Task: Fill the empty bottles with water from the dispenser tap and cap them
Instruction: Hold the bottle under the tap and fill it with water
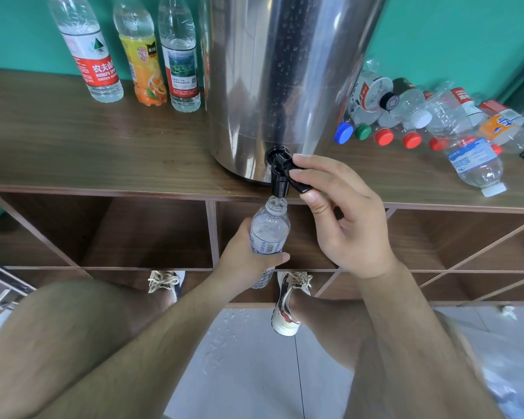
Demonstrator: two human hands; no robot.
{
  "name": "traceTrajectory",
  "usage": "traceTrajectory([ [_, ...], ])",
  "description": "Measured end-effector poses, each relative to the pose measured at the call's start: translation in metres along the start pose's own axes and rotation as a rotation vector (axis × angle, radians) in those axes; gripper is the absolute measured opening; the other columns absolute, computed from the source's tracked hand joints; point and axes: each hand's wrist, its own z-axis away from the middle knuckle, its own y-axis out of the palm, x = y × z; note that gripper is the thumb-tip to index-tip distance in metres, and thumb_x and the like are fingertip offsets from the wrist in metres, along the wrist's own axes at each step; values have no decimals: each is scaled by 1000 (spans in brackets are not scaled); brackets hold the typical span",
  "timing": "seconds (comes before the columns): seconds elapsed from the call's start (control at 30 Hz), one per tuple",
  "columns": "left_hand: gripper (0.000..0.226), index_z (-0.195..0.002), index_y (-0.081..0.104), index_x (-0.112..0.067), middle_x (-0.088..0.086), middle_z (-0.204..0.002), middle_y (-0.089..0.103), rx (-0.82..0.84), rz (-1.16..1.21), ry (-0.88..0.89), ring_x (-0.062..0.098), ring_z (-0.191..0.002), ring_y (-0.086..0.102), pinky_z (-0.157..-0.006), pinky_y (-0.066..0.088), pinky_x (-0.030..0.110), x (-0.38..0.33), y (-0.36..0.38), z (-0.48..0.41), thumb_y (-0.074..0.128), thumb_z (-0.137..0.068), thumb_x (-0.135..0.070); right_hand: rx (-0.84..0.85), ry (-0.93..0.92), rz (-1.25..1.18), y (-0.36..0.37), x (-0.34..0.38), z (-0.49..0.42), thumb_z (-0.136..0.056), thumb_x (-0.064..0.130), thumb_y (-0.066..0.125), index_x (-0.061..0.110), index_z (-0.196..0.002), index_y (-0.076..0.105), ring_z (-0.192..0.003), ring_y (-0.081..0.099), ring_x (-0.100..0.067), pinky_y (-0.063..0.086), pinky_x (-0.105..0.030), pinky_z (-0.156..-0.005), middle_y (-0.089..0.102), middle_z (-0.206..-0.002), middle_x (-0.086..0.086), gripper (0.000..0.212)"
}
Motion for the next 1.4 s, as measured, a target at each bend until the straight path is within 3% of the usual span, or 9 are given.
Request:
traceTrajectory([
  [0.2, 79, -139, 41, -33, -18, -122, 58, -3, 0, 3, 2, -108, 58, -90, 45, 18, 0, 1, 0, 90, -77, -28, -14, 2, -1, 1, 0, 0, -103, 1, 56, 1, -120, 72, -127, 64, -20, 51, -37, -105, 66, -135, -13, 24],
  [0.37, 79, -140, 41, -32, -19, -122, 57, 0, -7, 14, 3, -110, 58, -78, 41, 6, 0, 3, -2, 89, -77, -28, -26, 3, -7, 2, 1, -1, -102, -1, 56, 0, -120, 72, -126, 64, -18, 49, -32, -105, 67, -134, -14, 24],
  [0.9, 82, -141, 41, -33, -19, -124, 57, -16, -23, 5, 2, -107, 58, -73, 40, 3, 5, 6, -2, 90, -76, -33, -33, 10, -15, 3, 1, 0, -101, -4, 57, 0, -119, 72, -127, 63, -18, 50, -34, -105, 67, -133, -13, 24],
  [1.07, 82, -141, 41, -33, -18, -127, 57, -16, -8, 14, 4, -115, 57, -74, 41, 3, 6, 6, -2, 90, -76, -31, -37, 15, -23, 3, 1, 0, -101, -6, 58, 0, -119, 72, -127, 64, -20, 51, -35, -104, 67, -133, -14, 24],
  [1.4, 81, -141, 41, -34, -20, -124, 56, -23, -17, 22, -1, -104, 58, -66, 43, 0, 6, 7, -3, 90, -76, -32, -54, 20, -19, 5, 2, 1, -102, -5, 55, 0, -119, 72, -126, 64, -17, 50, -32, -104, 67, -132, -13, 24],
])
